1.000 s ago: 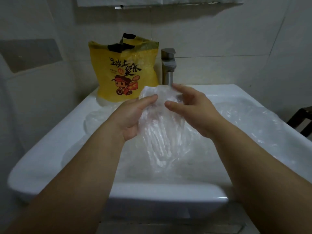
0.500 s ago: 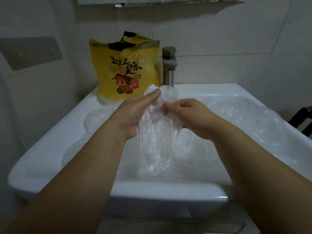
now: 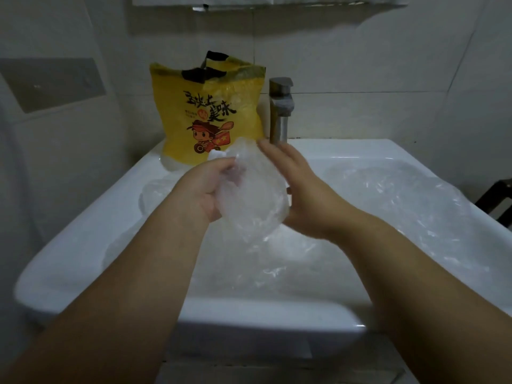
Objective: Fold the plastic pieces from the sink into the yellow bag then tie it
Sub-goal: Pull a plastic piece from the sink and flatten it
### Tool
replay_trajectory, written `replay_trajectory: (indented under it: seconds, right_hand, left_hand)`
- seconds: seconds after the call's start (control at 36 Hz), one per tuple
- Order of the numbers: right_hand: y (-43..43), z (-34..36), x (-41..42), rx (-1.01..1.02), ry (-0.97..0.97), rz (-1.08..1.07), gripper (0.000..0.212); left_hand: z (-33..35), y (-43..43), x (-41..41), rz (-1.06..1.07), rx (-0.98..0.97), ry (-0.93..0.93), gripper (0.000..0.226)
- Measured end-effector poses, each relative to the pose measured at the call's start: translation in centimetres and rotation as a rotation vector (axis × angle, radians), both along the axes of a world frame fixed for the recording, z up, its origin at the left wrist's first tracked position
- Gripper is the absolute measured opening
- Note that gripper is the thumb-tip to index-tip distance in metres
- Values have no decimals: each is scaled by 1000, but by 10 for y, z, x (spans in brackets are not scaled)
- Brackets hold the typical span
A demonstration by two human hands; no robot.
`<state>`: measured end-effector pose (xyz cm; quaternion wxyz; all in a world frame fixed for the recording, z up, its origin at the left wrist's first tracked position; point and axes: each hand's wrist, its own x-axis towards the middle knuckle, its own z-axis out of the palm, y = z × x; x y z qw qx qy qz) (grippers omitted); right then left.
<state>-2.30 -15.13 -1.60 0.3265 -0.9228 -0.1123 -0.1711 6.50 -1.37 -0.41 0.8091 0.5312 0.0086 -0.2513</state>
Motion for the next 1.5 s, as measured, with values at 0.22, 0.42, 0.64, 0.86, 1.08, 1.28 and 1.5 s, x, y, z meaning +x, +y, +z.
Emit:
replay_trajectory:
  seconds: [0.22, 0.42, 0.64, 0.86, 1.08, 1.28, 1.5]
  right_hand:
    - [13, 0, -1, -118, -252, 63, 26]
    - [6, 10, -3, 201, 55, -62, 34]
    - [-2, 8, 7, 379, -47, -292, 42]
    - [-11, 9, 8, 729, 204, -325, 85]
    - [-10, 10, 3, 452, 144, -290, 91]
    - [-7, 10, 4, 672, 197, -211, 129]
    - [-1, 6, 12, 1152, 505, -82, 39]
  left_hand:
    - [1, 4, 3, 19, 56, -12, 21]
    - [-3, -4, -2, -30, 179, -382, 18]
    - [-6, -10, -10, -223, 231, -557, 26]
    - [-3, -6, -16, -367, 161, -537, 32]
    - [4, 6, -20, -508, 126, -489, 38]
    - [-5, -5, -14, -182, 308, -540, 19]
    - [-2, -9, -10, -20, 22, -366, 31]
